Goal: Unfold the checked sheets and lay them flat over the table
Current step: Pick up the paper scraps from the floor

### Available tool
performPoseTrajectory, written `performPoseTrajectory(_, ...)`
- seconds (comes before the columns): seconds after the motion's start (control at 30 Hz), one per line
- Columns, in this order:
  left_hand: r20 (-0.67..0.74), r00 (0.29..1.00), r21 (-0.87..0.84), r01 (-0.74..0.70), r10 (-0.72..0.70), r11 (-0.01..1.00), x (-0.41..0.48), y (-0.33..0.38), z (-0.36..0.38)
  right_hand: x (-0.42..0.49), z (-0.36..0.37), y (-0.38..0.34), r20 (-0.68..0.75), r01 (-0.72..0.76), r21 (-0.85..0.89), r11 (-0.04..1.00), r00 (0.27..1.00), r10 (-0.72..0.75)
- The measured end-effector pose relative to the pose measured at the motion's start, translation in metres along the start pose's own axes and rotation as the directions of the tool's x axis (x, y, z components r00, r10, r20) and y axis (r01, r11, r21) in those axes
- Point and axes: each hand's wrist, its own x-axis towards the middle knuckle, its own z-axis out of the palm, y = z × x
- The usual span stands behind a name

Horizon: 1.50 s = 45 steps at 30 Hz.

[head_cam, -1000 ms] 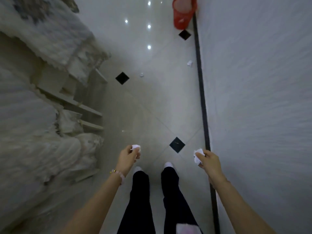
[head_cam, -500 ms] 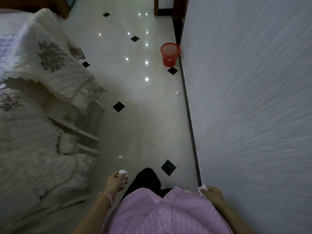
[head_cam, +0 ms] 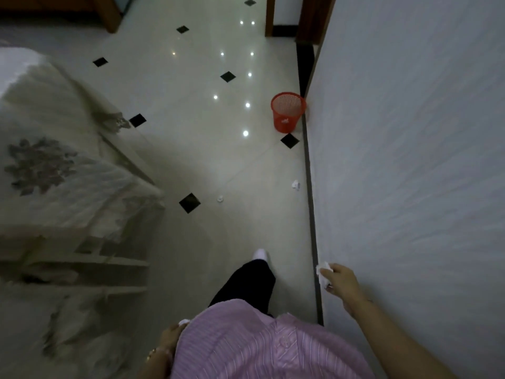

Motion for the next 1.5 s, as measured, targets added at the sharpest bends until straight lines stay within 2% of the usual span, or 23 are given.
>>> performPoseTrajectory(0.17,-0.019,1.0,-0.042,0.0,-0.001,0.999,0.041,0.146,0.018,0.052,-0.025,-0.055,-0.042,-0.074,-0.02,0.997,0.996,0.073)
performPoseTrajectory(0.33,0.042,0.98,-0.073,-0.19,0.193,0.979,0.079,0.303,0.053,0.103,-0.044,-0.096,-0.049,-0.194,0.007,0.981,0.98,0.194)
performPoseTrajectory(0.47,0.091,0.956,-0.068,-0.275,0.28,0.959,0.121,0.399,0.083,0.17,-0.053,-0.14,-0.084,-0.199,-0.029,0.98,0.977,0.196)
performPoseTrajectory(0.6,0.058,0.982,-0.047,-0.177,0.179,0.983,0.162,0.465,0.105,0.247,-0.056,-0.21,-0.083,-0.183,-0.058,0.981,0.98,0.178)
performPoseTrajectory(0.7,0.023,0.996,-0.044,-0.084,0.085,0.995,0.175,0.506,0.107,0.284,-0.056,-0.294,-0.042,-0.176,-0.024,0.984,0.984,0.175)
performPoseTrajectory(0.9,-0.02,1.0,-0.083,0.002,-0.003,0.997,0.209,0.587,0.086,0.367,-0.044,-0.46,0.002,-0.073,0.011,0.997,0.997,0.073)
performPoseTrajectory(0.97,-0.051,0.998,-0.072,0.024,-0.028,0.997,0.229,0.617,0.08,0.397,-0.035,-0.505,0.032,-0.097,0.038,0.995,0.995,0.096)
performPoseTrajectory(1.03,-0.059,0.998,-0.039,-0.018,0.015,0.999,0.252,0.66,0.08,0.424,-0.024,-0.542,0.046,-0.077,0.092,0.993,0.996,0.073)
performPoseTrajectory(1.2,0.107,0.976,0.072,-0.199,0.191,0.977,0.326,0.81,0.125,0.498,0.003,-0.607,-0.026,-0.126,0.213,0.969,0.991,0.134)
performPoseTrajectory(1.33,0.298,0.905,0.213,-0.373,0.304,0.903,0.394,0.911,0.19,0.568,0.025,-0.626,-0.047,-0.193,0.27,0.943,0.976,0.213)
performPoseTrajectory(1.4,0.345,0.896,0.244,-0.373,0.279,0.895,0.431,0.942,0.226,0.603,0.038,-0.634,-0.059,-0.219,0.304,0.927,0.967,0.247)
performPoseTrajectory(1.5,0.311,0.928,0.213,-0.28,0.207,0.936,0.489,0.967,0.272,0.656,0.062,-0.633,-0.051,-0.256,0.365,0.895,0.955,0.294)
